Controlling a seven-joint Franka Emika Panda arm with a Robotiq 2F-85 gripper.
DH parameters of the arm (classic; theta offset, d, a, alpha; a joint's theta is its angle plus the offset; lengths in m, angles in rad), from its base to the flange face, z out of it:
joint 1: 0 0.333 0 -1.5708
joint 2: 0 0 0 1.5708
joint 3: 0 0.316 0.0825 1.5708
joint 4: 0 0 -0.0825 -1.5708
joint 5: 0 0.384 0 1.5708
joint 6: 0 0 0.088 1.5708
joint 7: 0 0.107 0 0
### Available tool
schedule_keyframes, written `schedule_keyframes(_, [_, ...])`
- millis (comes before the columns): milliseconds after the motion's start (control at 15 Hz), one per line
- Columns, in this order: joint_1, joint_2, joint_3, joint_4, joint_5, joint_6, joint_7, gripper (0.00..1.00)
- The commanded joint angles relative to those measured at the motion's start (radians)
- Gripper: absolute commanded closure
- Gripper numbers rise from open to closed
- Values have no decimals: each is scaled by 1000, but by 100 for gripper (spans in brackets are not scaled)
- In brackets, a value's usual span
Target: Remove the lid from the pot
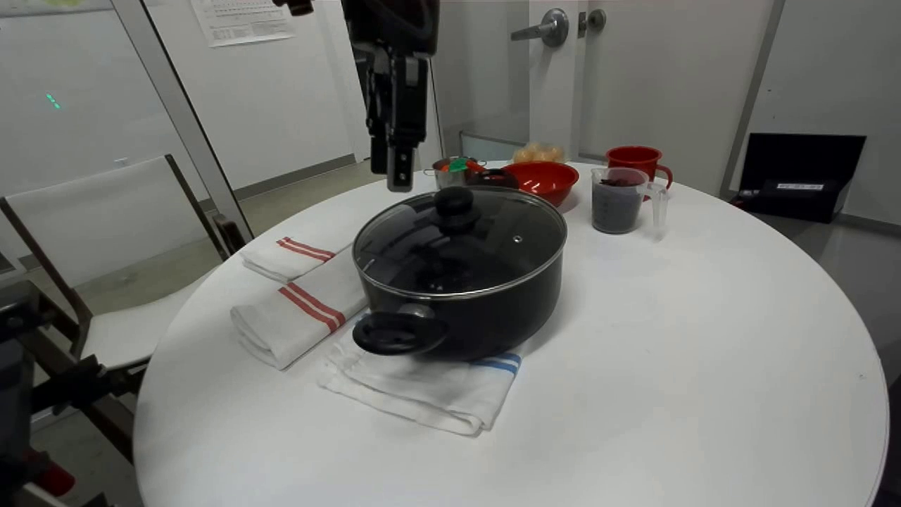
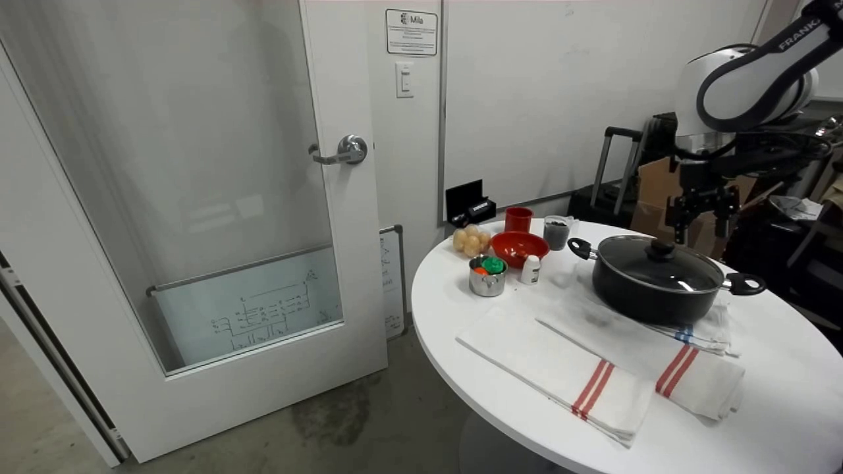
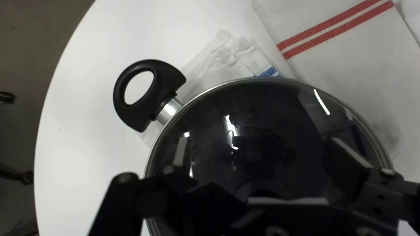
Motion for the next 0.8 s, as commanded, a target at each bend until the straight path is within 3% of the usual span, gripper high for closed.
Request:
schedule_keyframes(0, [-10,96,-8,102,8,30,-48,0])
schedule_keyframes(733, [-32,178,5,167,37,105,-119,0])
